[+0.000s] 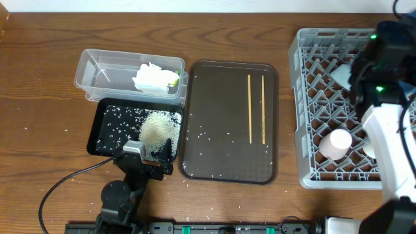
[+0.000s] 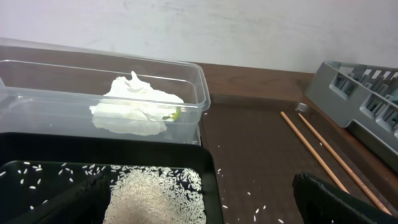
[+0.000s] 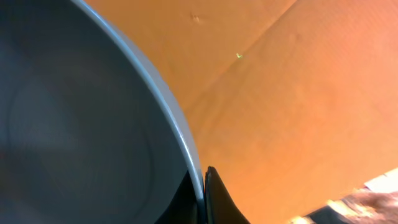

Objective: Sort waste into correct bins and load items into the dishwasher rack
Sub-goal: 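Lift the teal plate and stand it upright in the dish rack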

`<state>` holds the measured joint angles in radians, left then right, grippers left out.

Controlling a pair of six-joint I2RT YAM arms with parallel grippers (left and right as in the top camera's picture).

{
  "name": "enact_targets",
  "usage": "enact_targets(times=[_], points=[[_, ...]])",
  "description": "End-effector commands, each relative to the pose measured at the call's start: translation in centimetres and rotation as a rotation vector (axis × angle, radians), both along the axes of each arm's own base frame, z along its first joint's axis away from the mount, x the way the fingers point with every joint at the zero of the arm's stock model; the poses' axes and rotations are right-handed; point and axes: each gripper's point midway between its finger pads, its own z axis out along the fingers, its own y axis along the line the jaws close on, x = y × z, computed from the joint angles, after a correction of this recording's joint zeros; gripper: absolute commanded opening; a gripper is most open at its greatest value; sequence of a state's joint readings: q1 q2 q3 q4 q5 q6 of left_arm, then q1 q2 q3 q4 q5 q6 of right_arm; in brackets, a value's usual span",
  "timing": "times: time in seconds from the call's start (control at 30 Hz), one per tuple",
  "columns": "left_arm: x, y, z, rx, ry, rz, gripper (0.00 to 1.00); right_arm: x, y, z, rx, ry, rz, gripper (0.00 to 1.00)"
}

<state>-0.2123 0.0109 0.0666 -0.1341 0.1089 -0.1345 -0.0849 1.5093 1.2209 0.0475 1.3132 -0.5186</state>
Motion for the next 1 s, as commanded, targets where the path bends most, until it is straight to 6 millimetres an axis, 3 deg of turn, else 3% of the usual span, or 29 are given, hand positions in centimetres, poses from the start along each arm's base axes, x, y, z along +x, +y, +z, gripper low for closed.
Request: enact_targets(times=[0.0, 0.27, 0.37, 0.63, 0.83, 0.97], points=[[-0.1, -0.3, -1.3, -0.005, 0.030, -0.015, 0.96, -0.8, -1.9, -0.9, -0.038, 0.238, -0.094, 0.01], [-0.1, -0.3, -1.3, -0.004, 0.030, -0.015, 0.96, 1.4, -2.3, -4.7, -0.036, 0.418, -0.072, 0.01], [-0.1, -0.3, -1.3, -0.005, 0.030, -0.015, 0.96, 2.0, -2.5, -4.7, -0.053, 0.464, -0.070, 0.01], [-0.1, -0.3, -1.3, -0.004, 0.030, -0.015, 0.96, 2.8, -3.8, -1.6, -0.120, 0.450, -0.050, 0.01], [-0.1, -0.3, -1.3, -0.005, 0.030, -0.015, 0.96, 3.8, -4.1, -3.3, -0.115, 0.515, -0.019, 0.01], [-0.1, -0.3, -1.3, -0.005, 0.030, -0.015, 0.96, 4.6, -4.4, -5.5, -0.109, 0.594, -0.017, 0.01]])
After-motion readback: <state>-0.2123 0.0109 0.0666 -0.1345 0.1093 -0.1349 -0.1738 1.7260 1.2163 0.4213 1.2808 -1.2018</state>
